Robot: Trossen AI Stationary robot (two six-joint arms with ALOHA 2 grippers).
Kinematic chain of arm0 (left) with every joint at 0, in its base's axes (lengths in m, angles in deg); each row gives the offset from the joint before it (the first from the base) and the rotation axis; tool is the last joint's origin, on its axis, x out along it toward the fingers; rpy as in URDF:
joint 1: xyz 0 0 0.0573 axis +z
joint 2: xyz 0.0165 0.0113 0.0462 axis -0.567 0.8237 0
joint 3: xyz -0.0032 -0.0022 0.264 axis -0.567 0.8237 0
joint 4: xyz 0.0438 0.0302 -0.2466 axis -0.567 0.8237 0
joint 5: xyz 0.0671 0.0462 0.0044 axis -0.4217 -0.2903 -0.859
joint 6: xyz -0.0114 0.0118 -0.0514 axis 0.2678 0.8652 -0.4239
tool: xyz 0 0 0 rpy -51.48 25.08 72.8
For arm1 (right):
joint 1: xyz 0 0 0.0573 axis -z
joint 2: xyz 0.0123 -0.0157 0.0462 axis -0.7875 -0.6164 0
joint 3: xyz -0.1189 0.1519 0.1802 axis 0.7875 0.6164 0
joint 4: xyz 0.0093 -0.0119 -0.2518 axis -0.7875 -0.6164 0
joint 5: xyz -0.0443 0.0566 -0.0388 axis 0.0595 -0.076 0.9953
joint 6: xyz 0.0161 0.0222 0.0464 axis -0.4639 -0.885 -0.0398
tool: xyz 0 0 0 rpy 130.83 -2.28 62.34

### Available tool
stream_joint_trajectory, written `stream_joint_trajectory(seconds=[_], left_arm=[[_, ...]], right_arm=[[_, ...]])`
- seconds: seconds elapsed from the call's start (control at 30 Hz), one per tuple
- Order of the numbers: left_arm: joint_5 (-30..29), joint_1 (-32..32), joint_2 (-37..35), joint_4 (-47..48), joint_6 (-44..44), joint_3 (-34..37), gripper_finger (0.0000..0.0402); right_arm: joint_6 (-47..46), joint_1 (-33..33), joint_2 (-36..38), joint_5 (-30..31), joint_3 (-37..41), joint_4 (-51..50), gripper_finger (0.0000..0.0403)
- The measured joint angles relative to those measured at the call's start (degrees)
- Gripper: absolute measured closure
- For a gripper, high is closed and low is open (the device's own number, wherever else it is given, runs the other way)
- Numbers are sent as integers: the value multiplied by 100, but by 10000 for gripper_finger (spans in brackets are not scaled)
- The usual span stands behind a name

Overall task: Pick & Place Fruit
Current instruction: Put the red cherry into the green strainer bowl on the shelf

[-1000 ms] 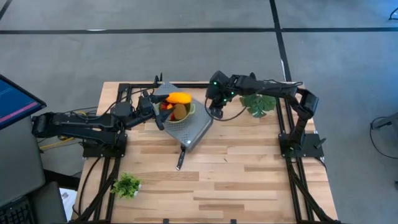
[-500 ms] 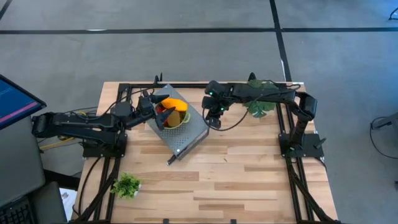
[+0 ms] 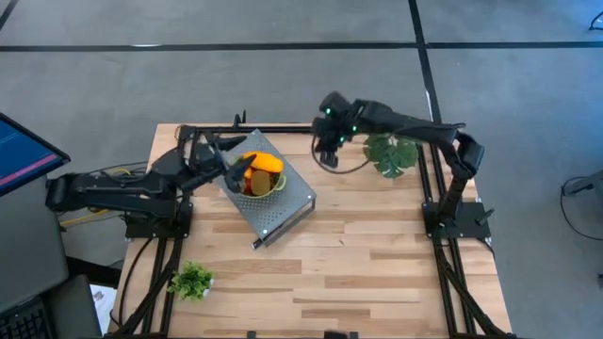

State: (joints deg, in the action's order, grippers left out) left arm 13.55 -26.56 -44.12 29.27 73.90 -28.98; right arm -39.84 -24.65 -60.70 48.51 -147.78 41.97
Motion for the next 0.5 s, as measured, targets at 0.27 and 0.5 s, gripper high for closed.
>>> stream_joint_trajectory(seconds=[0.27, 0.5], left_arm=[[-443, -2, -516, 541, 209, -2, 122], [-538, -2, -829, 950, 323, 0, 141]], right_arm=[[819, 1155, -473, -77, -423, -181, 403], [929, 1588, -1767, -107, -1359, -869, 401]])
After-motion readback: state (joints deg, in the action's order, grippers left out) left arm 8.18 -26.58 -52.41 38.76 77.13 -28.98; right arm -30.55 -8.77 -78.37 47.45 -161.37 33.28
